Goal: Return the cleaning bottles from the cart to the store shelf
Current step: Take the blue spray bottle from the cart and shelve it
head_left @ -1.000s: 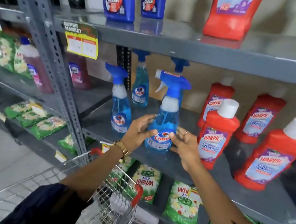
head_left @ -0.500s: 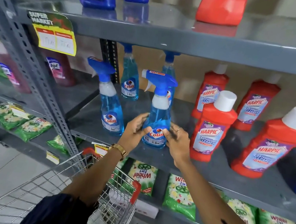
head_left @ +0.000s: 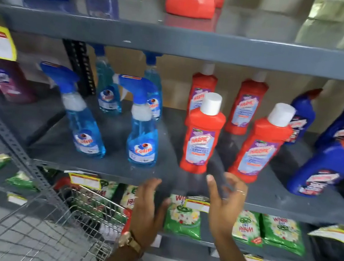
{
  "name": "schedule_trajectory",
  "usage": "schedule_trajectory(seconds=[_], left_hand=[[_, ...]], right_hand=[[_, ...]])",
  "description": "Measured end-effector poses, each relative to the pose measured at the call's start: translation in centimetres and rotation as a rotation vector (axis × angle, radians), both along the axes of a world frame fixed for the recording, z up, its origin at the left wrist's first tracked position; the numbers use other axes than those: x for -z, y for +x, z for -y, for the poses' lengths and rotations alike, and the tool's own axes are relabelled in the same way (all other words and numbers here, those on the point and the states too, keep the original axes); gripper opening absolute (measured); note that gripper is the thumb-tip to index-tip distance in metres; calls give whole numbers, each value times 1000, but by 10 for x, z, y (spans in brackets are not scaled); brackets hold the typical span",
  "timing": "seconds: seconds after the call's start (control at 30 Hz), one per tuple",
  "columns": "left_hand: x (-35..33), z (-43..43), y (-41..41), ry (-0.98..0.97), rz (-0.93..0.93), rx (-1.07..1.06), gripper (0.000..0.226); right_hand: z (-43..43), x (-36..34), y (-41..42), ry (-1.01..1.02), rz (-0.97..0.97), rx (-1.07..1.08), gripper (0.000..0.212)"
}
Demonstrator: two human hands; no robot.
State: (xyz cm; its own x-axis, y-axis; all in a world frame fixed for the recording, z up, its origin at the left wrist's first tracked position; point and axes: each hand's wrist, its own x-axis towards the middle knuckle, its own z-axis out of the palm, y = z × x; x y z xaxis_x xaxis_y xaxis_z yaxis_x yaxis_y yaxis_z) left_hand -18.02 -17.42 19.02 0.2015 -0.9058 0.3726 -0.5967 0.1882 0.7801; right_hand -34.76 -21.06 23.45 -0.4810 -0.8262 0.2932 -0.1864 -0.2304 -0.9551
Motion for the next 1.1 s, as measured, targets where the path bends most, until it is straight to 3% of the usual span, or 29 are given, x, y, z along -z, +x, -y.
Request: schedule_trajectory(seconds=[0.13, 0.2, 0.23, 0.3, 0.37, 0.47, 0.63, 0.73, 0.9, 1.0, 1.1], left_hand=[[10, 3, -66, 0, 420, 349, 54], [5, 15, -90, 7, 526, 424, 58], [2, 21, -98, 20, 564, 436, 61], [-2, 31, -108, 24, 597, 397, 63], [-7, 36, -109, 43, 506, 316, 64], [-5, 40, -104, 54, 458, 248, 56], [-3, 39, -103, 65, 739, 315, 54], [-2, 34, -109, 90, 878, 270, 58], [10, 27, -119, 117, 896, 270, 74], [8, 29, -137, 150, 901, 247, 76], [3, 30, -154, 209, 864, 202, 78]], right_hand=[[38, -1, -67, 190, -163, 266, 111], [60, -3, -83, 260, -160, 215, 126], [68, -2, -87, 260, -139, 168, 123], [77, 4, -91, 276, -135, 132, 97], [80, 12, -93, 301, -177, 153, 76], [79, 19, -95, 286, -199, 169, 70], [73, 21, -98, 256, -218, 86, 78], [64, 18, -103, 206, -166, 32, 97], [39, 15, -144, -18, -111, 406, 107], [48, 10, -191, 101, -118, 516, 126], [64, 3, -225, 215, -140, 425, 132]])
